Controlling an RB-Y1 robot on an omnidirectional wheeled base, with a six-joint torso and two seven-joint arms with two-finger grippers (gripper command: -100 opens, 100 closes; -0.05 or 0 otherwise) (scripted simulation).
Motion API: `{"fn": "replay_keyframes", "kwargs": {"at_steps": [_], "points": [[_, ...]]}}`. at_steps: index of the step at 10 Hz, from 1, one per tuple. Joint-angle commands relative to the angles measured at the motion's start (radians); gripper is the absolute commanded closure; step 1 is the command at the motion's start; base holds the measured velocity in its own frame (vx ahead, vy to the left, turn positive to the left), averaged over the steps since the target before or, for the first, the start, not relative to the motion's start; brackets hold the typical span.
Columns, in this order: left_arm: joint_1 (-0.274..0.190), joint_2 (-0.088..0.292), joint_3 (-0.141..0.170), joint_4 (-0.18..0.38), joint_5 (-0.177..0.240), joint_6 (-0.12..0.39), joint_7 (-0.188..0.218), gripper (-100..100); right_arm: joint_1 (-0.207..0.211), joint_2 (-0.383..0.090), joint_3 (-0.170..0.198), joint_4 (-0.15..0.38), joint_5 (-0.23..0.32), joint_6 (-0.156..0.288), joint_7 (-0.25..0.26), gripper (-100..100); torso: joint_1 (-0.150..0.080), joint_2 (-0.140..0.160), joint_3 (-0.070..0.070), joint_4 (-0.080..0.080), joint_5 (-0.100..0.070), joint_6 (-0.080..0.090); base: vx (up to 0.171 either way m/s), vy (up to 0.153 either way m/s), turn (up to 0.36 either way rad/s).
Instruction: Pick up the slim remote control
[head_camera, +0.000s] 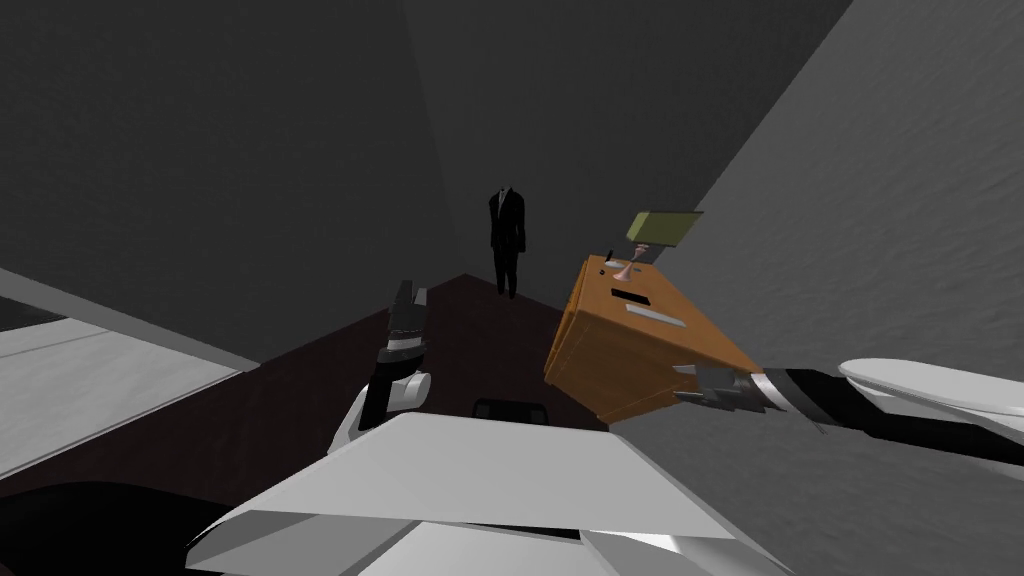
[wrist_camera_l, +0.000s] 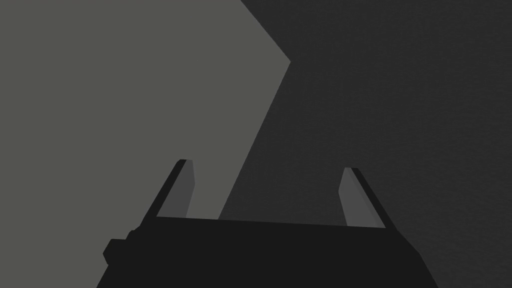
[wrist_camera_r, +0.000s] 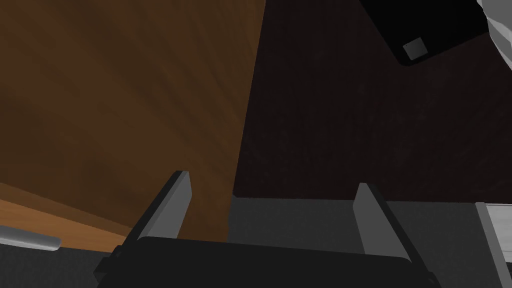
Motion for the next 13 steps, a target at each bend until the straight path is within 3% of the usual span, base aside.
{"fn": "replay_keyframes", "kwargs": {"at_steps": [1, 2, 6, 8, 11, 13], "points": [[0.000, 0.000, 0.000, 0.000, 0.000, 0.000, 0.000, 0, -0.007, -0.040, 0.009, 0.016, 0.015, -0.008, -0.002, -100, 0.000, 0.000, 0.000, 0.000, 0.000, 0.000, 0.068, -0.021, 0.102], [0.000, 0.000, 0.000, 0.000, 0.000, 0.000, 0.000, 0, -0.005, -0.070, 0.016, 0.045, 0.031, -0.024, -0.003, -100, 0.000, 0.000, 0.000, 0.000, 0.000, 0.000, 0.078, -0.018, 0.184], [0.000, 0.000, 0.000, 0.000, 0.000, 0.000, 0.000, 0, -0.002, -0.136, 0.024, 0.072, 0.046, -0.040, -0.004, -100, -0.001, 0.001, 0.000, 0.000, 0.000, 0.000, 0.066, -0.029, 0.087], [0.000, 0.000, 0.000, 0.000, 0.000, 0.000, 0.000, 0, 0.009, -0.206, 0.043, 0.117, 0.073, -0.067, -0.006, -100, -0.002, -0.002, -0.001, -0.001, 0.000, 0.000, 0.165, -0.080, 0.195], [0.000, 0.000, 0.000, 0.000, 0.000, 0.000, 0.000, 0, 0.009, -0.206, 0.043, 0.117, 0.073, -0.067, -0.006, -100, -0.002, -0.001, -0.001, -0.001, -0.001, 0.001, 0.070, -0.048, 0.021], [0.000, 0.000, 0.000, 0.000, 0.000, 0.000, 0.000, 0, 0.016, -0.230, 0.054, 0.135, 0.087, -0.079, -0.007, -100, 0.000, 0.001, 0.001, 0.000, 0.000, 0.000, 0.074, -0.044, 0.124]]}}
